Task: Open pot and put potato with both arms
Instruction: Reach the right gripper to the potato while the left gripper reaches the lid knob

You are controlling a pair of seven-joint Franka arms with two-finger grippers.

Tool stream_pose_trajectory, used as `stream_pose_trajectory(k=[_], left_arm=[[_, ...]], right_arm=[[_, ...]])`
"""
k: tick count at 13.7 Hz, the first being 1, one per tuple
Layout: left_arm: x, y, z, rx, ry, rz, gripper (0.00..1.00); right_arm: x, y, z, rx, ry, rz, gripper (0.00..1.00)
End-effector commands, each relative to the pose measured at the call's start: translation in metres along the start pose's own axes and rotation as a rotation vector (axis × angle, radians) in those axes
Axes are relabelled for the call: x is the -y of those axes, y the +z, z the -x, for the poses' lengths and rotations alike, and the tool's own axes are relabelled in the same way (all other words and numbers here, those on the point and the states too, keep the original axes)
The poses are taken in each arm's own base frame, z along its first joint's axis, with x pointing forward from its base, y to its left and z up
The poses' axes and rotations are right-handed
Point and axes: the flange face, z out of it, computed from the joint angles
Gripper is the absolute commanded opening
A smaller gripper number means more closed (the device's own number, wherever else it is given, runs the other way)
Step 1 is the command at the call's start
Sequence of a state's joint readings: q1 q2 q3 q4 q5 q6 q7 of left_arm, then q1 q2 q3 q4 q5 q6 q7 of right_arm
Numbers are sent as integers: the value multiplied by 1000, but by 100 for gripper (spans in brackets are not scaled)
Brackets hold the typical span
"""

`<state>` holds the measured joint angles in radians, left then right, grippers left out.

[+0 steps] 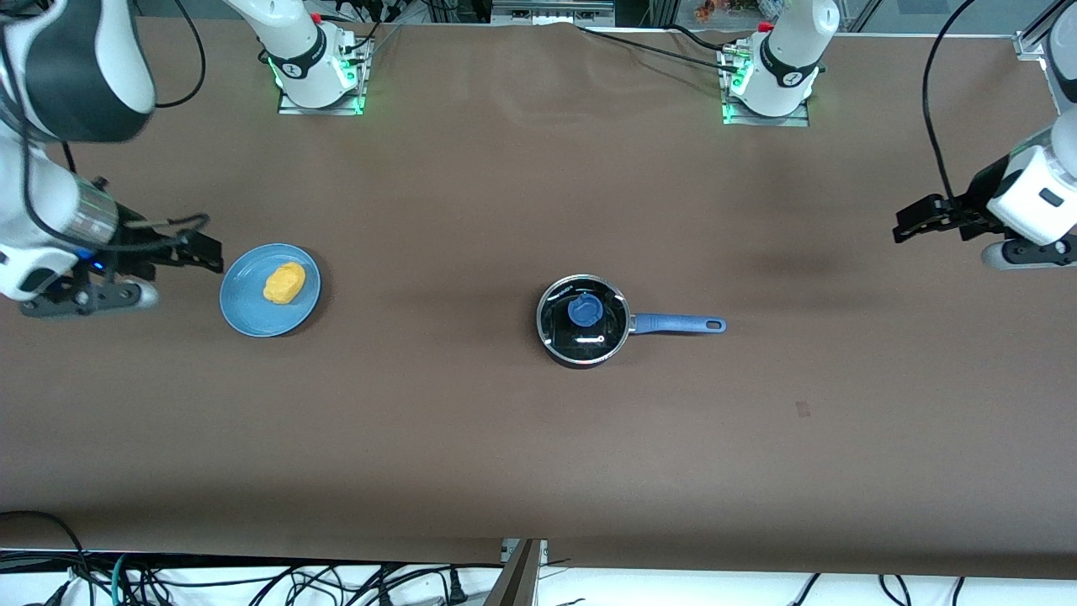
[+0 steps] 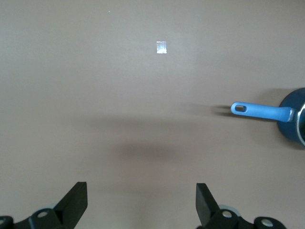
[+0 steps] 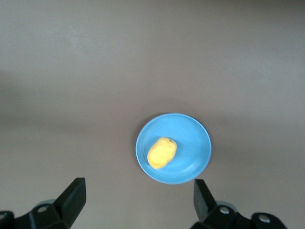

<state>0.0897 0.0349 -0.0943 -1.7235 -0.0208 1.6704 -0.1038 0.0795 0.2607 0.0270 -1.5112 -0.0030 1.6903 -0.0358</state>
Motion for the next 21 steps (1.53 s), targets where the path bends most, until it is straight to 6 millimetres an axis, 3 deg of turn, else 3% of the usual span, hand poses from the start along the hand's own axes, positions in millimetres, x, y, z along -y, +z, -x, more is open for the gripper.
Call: stream_pose_trajectory(k=[1,5,9,10,13,16,21], left_arm=[[-54,15,-13,25,-36,5,100],[-165,35,-24,51,-130,42,100],[-290,86,-8,114,-132,19,100],[-308,100,-10,130,-122,22,100],[-346,134,-19,152,-87,46,100],[-396,166,-12,123,-66,84,100],[-409,224,-34,66,-75,144,100]], right_arm=[[5,36,-22,13,3,-8,100],[9,117,-46,90,3,-15,100],[6,189,-44,133,209,-5,100],[2,202,-38,143,229,-2,100],[-5,226,-20,201,363,21,100],[-21,247,2,234,442,44,100],[-23,284,54,105,462,21,100]])
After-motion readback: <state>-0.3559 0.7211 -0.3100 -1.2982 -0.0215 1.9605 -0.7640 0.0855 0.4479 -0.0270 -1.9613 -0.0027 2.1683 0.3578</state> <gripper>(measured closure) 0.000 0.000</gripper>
